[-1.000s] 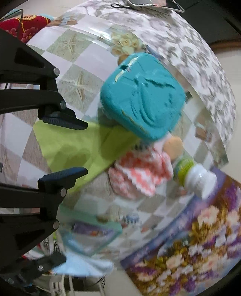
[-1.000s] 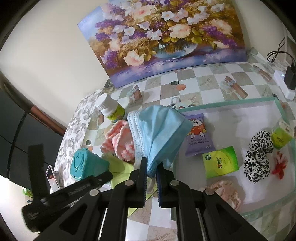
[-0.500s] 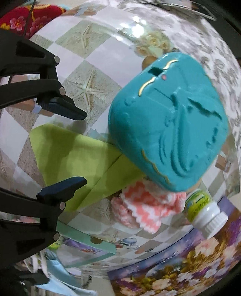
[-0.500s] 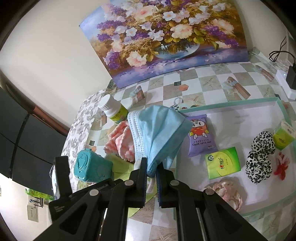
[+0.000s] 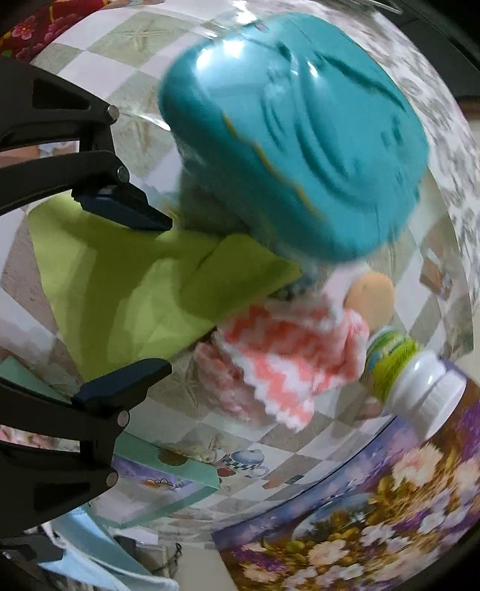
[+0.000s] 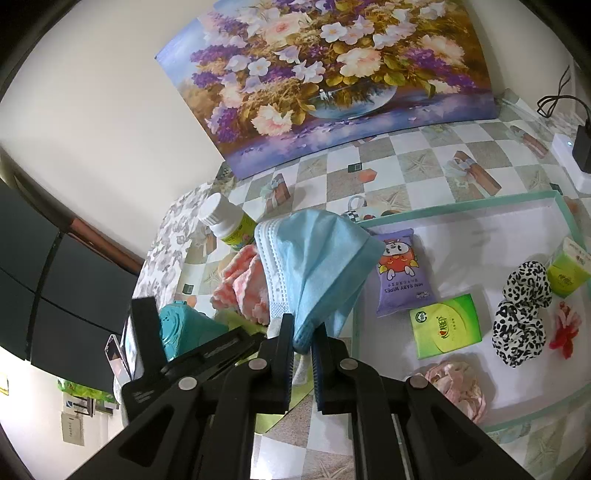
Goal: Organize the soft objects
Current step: 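Lift the green cloth with the left tool while the right tool lifts the blue mask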
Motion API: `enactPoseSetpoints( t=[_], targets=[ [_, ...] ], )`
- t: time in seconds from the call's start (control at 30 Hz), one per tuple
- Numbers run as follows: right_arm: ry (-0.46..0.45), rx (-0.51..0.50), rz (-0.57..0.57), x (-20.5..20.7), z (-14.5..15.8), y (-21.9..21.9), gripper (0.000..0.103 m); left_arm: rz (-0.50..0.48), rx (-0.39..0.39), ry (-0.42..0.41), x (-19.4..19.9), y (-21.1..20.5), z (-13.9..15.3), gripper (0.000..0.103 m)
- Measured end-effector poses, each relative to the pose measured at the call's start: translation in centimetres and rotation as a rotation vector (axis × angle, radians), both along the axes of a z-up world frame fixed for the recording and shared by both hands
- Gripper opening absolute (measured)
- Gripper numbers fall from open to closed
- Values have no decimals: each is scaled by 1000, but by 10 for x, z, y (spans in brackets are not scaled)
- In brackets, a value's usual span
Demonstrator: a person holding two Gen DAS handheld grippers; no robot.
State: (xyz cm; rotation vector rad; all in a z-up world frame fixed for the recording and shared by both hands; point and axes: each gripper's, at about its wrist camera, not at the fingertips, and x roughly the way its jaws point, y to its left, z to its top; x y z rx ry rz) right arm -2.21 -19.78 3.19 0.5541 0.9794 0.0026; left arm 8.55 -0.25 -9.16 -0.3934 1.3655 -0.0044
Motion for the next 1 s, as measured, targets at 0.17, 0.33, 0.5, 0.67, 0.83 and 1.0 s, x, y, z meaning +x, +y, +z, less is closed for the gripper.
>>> enactPoseSetpoints(
  t=[0.17,0.33,0.5,0.67,0.83,1.0],
  targets=[
    [4,8,-11,1,-2,-4,9,-55,99,-25,7,-18,-2,78],
    [5,14,-16,1,-2,-7,9,-116,218,-39,9,-37,-6,81],
    [4,15,-16,1,-2,-7,9,-167,278,-45,13,-48,-9,81],
    [3,14,-16,1,-2,-7,9,-174,283,-13,10,-38,-8,81],
    [2,14,-16,1,-2,-7,9,-186,284,-3,9,-29,-5,64],
    [1,17,-16,1,-1,-7,9,-192,279,-14,4,-18,0,36]
  ],
)
